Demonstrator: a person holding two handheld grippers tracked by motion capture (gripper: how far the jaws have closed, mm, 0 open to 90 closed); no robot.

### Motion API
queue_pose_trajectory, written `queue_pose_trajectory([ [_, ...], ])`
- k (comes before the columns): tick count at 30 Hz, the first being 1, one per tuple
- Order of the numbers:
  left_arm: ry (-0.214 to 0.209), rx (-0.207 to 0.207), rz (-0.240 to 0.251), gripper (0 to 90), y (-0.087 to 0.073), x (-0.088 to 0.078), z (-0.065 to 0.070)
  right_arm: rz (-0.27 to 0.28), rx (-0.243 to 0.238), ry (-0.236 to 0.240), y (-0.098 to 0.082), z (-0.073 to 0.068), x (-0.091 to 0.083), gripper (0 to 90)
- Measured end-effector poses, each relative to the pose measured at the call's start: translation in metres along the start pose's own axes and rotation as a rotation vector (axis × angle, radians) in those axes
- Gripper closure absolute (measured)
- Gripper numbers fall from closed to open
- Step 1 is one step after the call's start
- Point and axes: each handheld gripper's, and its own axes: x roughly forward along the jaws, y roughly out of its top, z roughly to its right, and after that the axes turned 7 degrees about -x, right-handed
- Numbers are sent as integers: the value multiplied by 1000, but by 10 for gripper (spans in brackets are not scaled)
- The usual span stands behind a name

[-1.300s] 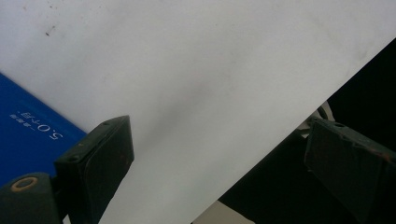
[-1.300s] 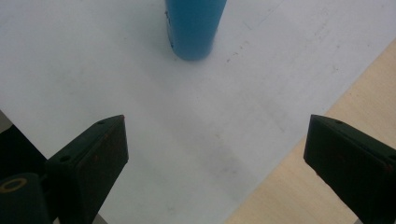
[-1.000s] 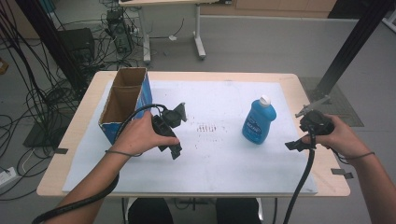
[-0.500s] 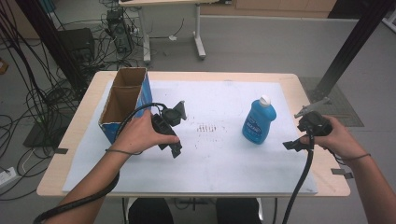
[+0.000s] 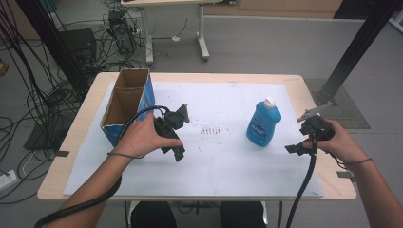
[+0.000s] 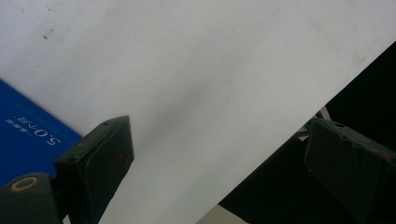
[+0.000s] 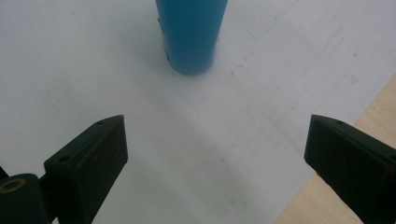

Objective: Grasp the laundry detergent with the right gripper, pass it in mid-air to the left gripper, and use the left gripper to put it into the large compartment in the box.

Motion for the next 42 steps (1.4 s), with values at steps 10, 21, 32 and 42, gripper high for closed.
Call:
queue_pose_trajectory([
  [10,3,-1,5,85,-1,-2,-1,30,10,-2,-7,-1,6,59],
  [21,0,-8,8,84,-2,-1,-2,83,19,0,-19,-2,14,59],
  [32,0,-10,11,84,-3,0,-3,149,33,10,-33,-1,20,55],
  [42,-2,-15,13,84,-3,1,-4,208,41,24,-44,0,27,53],
])
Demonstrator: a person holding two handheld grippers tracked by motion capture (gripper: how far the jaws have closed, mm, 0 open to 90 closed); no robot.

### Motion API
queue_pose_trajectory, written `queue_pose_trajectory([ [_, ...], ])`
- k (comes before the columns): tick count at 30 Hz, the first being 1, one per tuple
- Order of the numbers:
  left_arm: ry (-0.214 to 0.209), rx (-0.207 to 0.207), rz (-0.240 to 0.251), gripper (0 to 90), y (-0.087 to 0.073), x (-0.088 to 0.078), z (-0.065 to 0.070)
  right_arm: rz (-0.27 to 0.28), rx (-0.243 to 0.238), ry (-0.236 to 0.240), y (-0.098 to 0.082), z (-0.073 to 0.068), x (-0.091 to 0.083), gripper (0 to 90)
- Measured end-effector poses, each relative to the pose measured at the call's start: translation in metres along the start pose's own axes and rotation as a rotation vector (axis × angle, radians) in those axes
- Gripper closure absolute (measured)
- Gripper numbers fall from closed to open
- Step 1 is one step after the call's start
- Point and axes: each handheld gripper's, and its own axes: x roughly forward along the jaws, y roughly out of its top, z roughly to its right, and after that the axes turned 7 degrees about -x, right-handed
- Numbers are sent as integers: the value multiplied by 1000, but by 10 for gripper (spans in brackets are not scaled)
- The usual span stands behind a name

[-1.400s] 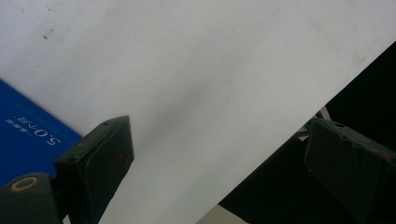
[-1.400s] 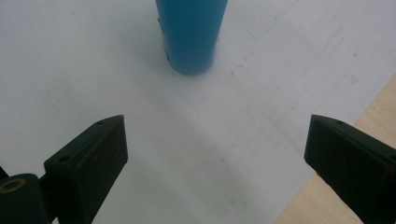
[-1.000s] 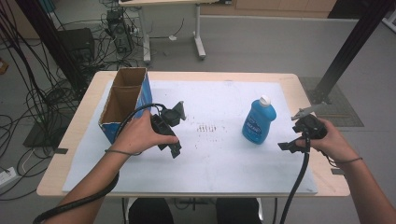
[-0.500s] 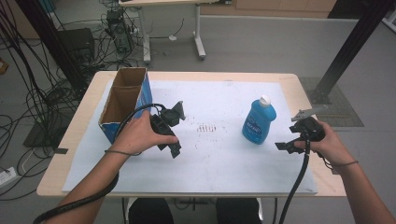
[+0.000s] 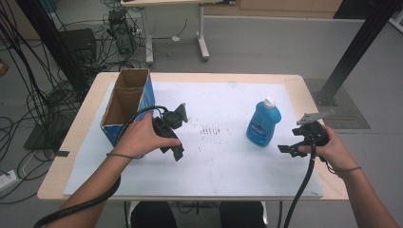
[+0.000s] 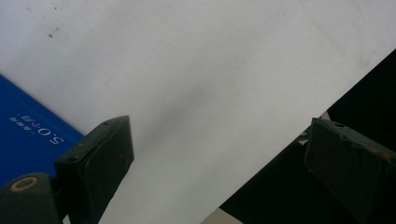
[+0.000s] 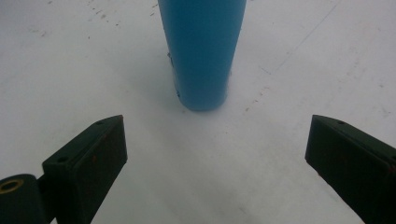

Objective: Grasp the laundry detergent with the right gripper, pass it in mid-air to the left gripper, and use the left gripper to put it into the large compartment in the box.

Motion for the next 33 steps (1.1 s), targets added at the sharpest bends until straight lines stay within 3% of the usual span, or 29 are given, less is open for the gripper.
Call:
queue_pose_trajectory([
  [11,-4,0,2,83,1,2,0,51,-1,7,-12,1,6,52],
  [33,-16,-8,1,82,2,4,-1,103,-31,-20,-25,-9,20,42],
])
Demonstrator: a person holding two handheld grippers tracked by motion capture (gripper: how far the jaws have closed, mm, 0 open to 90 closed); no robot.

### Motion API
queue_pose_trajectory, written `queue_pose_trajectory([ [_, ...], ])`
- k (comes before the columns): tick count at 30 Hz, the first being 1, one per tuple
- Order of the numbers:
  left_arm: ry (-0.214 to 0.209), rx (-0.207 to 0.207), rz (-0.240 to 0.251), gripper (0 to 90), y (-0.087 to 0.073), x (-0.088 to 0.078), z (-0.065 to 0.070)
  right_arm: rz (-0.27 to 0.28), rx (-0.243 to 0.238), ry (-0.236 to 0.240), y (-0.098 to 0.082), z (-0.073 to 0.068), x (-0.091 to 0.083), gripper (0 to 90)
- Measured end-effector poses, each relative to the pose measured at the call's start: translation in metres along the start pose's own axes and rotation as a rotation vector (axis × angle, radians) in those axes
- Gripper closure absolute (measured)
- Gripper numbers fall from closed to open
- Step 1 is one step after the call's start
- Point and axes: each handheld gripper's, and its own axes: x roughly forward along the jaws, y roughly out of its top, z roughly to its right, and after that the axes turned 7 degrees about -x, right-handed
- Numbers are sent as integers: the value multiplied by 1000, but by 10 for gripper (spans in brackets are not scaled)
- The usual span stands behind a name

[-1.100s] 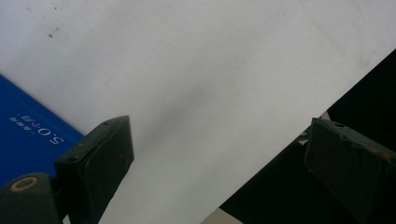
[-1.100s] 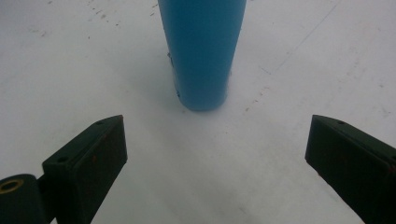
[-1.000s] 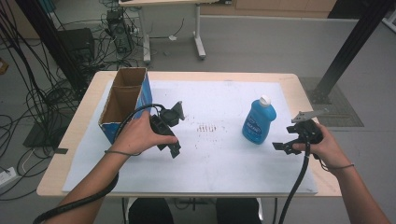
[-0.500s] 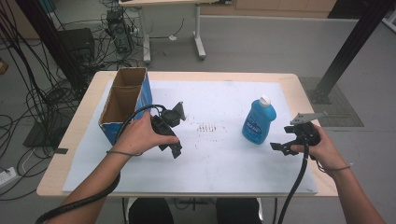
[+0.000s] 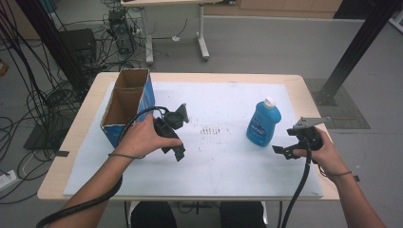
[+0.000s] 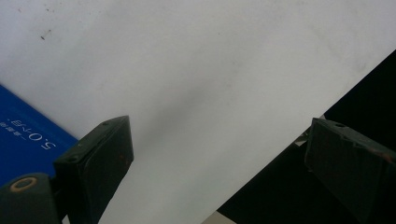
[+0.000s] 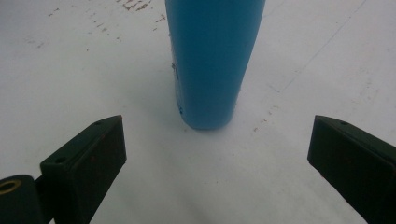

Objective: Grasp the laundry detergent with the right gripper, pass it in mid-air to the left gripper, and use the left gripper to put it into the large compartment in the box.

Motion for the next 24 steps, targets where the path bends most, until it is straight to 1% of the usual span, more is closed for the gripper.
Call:
queue_pose_trajectory([
  [6,3,1,-4,82,0,1,1,19,1,-3,-5,-1,2,44],
  [9,2,-1,-5,82,0,2,0,42,8,-8,-10,-2,3,44],
  [13,4,-5,-8,82,0,2,1,77,2,-17,-16,-4,5,45],
  [16,4,-5,-4,82,0,1,0,84,2,-24,-18,-5,6,45],
  [24,2,-3,-7,82,0,2,0,126,3,-32,-24,-7,10,44],
])
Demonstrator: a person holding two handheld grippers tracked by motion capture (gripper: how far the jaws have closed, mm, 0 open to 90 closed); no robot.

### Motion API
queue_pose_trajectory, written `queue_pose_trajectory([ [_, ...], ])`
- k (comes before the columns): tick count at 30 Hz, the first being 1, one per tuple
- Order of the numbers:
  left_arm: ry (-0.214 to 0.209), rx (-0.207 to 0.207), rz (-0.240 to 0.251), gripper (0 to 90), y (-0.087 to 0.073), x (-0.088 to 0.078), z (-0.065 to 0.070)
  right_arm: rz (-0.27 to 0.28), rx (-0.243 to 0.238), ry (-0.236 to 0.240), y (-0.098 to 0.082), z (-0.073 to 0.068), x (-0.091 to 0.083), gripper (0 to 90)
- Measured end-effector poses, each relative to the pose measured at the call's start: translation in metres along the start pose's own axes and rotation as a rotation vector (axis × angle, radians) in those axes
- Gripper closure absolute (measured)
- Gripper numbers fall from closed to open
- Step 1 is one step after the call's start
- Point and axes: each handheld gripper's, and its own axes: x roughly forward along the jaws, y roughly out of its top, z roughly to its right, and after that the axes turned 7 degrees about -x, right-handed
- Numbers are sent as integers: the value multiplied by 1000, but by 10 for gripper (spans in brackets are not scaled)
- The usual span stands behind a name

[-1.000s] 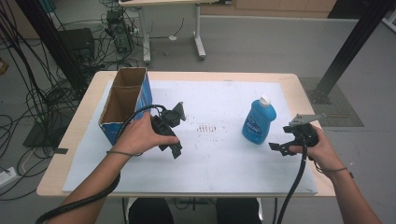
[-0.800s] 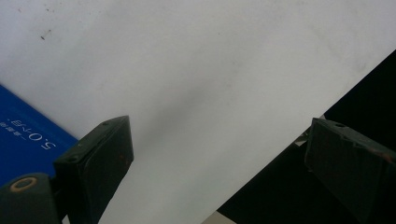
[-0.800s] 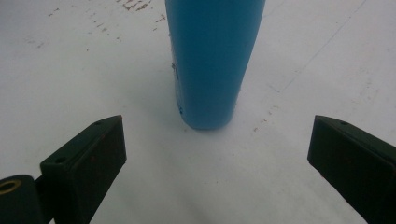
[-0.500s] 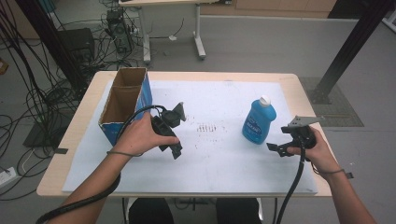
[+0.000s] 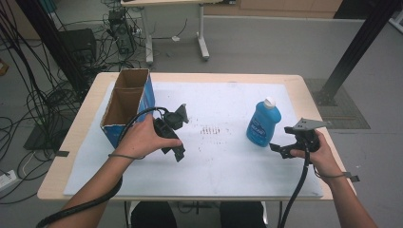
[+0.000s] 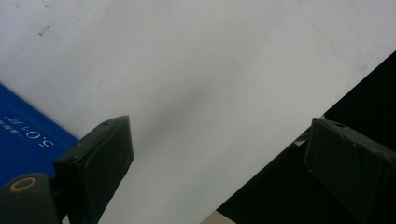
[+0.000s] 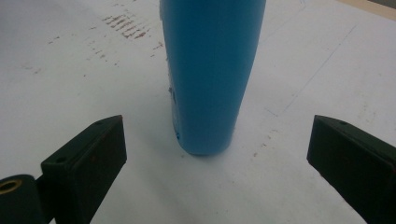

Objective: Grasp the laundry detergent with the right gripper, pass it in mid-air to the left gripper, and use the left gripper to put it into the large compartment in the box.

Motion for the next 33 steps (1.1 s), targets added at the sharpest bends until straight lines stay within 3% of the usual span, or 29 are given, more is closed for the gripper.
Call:
queue_pose_trajectory([
  [16,5,-6,-5,82,2,0,1,88,1,-10,-17,-1,9,43],
  [33,-10,-9,-16,83,3,3,-2,125,-19,-2,-22,1,20,43],
])
